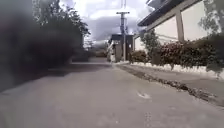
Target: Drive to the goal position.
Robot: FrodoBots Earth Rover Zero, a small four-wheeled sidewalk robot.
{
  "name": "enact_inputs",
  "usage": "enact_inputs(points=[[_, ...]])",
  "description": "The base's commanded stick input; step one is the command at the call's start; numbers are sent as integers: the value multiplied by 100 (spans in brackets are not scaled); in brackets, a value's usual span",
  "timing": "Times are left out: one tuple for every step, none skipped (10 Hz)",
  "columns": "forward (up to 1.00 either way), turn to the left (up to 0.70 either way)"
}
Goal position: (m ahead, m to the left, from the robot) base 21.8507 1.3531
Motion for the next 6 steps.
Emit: enact_inputs(points=[[100, 0], [100, 0], [100, 0], [100, 0], [100, 0], [100, 0]])
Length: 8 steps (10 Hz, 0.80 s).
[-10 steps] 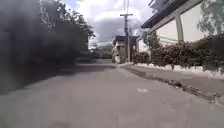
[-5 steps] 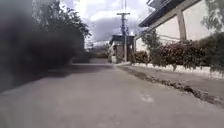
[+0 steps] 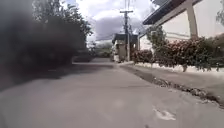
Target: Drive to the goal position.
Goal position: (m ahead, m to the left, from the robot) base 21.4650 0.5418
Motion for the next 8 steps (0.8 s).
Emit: enact_inputs(points=[[100, 0], [100, 0], [100, 0], [100, 0], [100, 0], [100, 0], [100, 0], [100, 0]])
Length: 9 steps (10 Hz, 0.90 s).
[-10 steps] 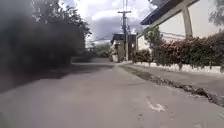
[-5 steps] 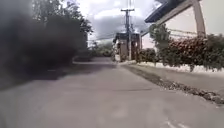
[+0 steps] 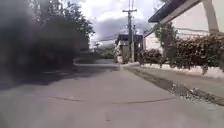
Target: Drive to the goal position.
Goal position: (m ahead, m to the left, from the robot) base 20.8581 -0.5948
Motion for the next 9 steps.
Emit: enact_inputs(points=[[100, 0], [100, 0], [100, 0], [100, 0], [100, 0], [100, 0], [100, 0], [100, 0], [100, 0]])
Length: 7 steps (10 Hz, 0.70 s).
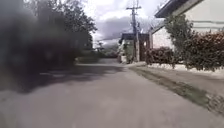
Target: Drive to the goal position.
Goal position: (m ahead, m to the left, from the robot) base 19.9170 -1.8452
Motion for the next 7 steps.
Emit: enact_inputs(points=[[100, 0], [100, 0], [100, 0], [100, 0], [100, 0], [100, 0], [100, -2]])
